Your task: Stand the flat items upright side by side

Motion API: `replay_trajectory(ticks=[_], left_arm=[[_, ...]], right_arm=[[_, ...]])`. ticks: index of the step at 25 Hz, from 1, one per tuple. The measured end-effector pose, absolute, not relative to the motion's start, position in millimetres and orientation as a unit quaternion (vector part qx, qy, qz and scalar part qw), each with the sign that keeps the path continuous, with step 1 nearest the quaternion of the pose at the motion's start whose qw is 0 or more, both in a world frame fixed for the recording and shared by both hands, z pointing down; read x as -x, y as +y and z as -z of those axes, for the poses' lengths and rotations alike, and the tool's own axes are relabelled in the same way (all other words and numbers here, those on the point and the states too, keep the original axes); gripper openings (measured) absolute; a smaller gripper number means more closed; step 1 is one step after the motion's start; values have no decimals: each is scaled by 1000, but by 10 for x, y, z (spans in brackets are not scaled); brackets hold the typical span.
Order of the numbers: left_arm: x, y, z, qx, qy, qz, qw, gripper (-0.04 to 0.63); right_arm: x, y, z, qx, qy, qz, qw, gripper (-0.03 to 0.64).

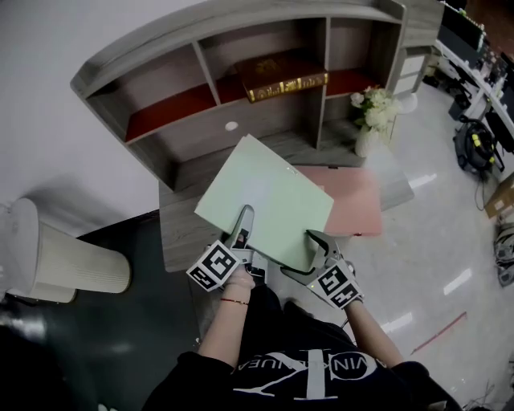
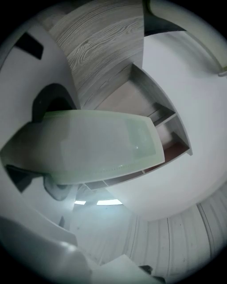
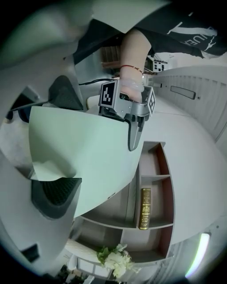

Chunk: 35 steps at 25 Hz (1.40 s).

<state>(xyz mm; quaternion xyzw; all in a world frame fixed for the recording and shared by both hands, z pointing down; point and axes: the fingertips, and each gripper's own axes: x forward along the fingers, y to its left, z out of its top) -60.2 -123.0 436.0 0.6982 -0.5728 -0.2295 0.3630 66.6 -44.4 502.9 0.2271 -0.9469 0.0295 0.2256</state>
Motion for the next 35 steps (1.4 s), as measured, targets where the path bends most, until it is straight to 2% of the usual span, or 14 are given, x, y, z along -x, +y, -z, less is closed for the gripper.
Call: replay_trajectory(ticks=[17,22,27,30,35], left_arm=[[1627,-833,-3943,-655,-702,165,227,270],[1933,-889,-3938,-643,-723,144,206,270],[2203,-988,-3921,-629,-746,119,185,270],[2326,-1057,-3906,-630,-751,99,171,273],[2534,-1179,-3945,-626,-760,65,163,280]], right_arm=[[497,-322,-5105,-88,-974,-38,204,469],[840,-366,-5107,-62,-976,-47,201,424],[1189,-493,-5104,-48,-977,-41,203,416],[1391,-513,-5131,-29,-977,-37,206,376],[1687,-584,-5204,-9,-976,-45,211,371]])
